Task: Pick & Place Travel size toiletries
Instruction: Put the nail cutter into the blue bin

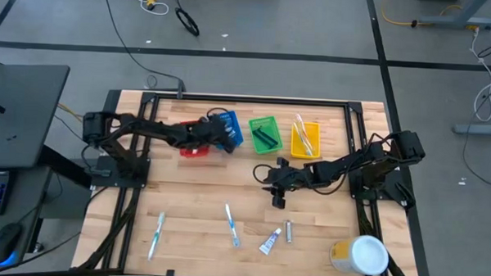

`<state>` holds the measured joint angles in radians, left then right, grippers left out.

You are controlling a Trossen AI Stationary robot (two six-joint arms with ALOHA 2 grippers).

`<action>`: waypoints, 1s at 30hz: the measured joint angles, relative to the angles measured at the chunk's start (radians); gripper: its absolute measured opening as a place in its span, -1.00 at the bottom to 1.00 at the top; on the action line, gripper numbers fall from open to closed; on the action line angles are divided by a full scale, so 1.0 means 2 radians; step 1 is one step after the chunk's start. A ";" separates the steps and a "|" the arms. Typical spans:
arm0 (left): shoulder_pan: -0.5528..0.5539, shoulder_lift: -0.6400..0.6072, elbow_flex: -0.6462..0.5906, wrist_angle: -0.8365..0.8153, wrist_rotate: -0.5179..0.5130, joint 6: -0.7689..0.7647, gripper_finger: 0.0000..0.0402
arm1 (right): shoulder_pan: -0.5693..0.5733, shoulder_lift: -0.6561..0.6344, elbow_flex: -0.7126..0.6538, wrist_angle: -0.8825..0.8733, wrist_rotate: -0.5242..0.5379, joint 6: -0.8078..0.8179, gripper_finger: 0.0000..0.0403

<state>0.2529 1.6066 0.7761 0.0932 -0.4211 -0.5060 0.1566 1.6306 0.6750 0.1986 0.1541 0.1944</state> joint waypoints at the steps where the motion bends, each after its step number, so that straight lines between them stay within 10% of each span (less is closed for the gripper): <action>1: 0.008 0.000 0.000 -0.012 0.004 -0.005 -0.65 | 0.000 0.000 0.000 0.000 0.000 0.000 -0.26; 30: 0.035 0.047 0.000 0.032 0.094 0.105 -0.63 | 0.000 0.000 -0.001 0.015 0.000 0.000 -0.26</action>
<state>0.3225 1.7016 0.7769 0.1570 -0.2323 -0.2955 0.1566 1.6310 0.6739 0.2293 0.1535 0.1940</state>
